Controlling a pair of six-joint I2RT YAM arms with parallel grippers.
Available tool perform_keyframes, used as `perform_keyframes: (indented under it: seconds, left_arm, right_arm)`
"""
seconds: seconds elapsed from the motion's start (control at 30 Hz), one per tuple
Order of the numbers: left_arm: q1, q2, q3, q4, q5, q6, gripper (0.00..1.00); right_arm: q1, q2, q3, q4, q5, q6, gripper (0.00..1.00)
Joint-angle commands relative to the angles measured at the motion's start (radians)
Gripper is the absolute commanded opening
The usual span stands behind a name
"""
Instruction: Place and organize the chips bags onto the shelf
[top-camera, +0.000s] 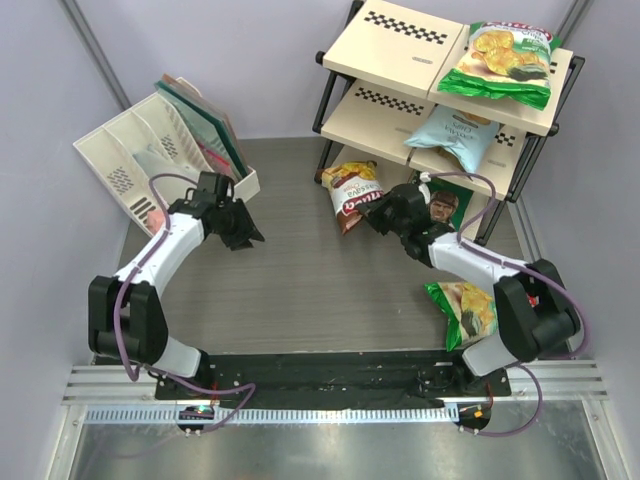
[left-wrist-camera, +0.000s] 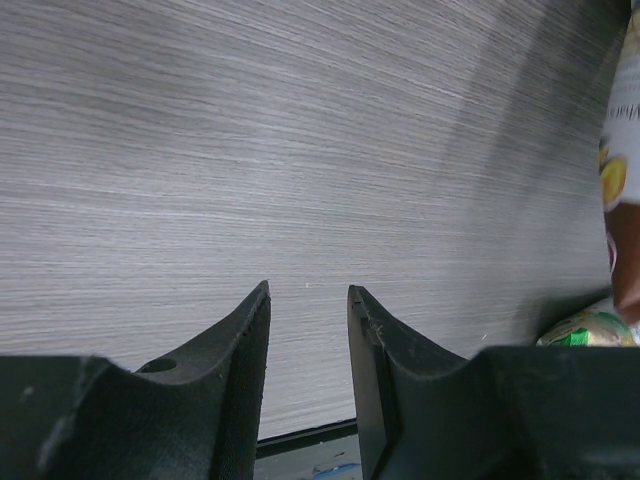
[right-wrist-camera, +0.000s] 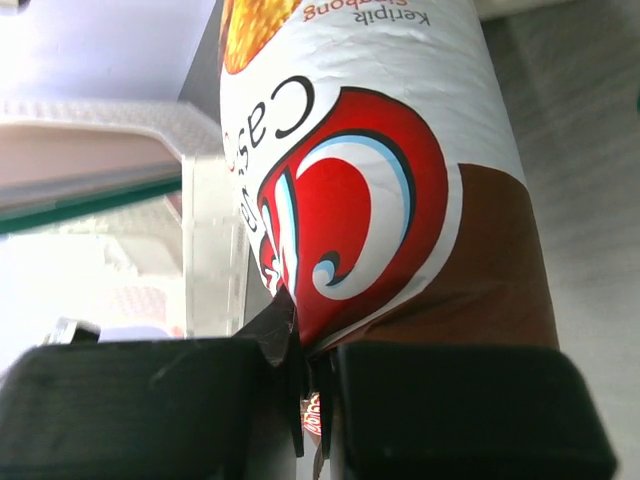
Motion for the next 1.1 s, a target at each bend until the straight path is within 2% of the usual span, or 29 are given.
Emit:
perform_keyframes:
  seconds: [0.0, 0.3, 0.5, 0.67, 1.07]
  left_arm:
    - [0.026, -0.045, -0.022, 0.014, 0.027, 0.045, 0.37]
    - [0.074, -0.040, -0.056, 0.042, 0.085, 0.075, 0.37]
    - [0.080, -0.030, -0.071, 0.068, 0.117, 0.065, 0.37]
    - [0.086, -0.023, -0.072, 0.080, 0.124, 0.062, 0.38]
    - [0.097, -0.034, -0.092, 0.065, 0.127, 0.069, 0.38]
  right_arm:
    - [0.005, 0.076, 0.118, 0.144, 0.149, 0.037, 0.01]
    - [0.028, 0.199, 0.241, 0.115, 0.347, 0.098, 0.01]
    - [0.063, 0.228, 0.281, -0.033, 0.528, 0.292, 0.01]
    - [0.075, 0.284, 0.338, -0.104, 0.555, 0.351, 0.01]
    - [0.083, 0.494, 0.471, -0.205, 0.599, 0.612, 0.01]
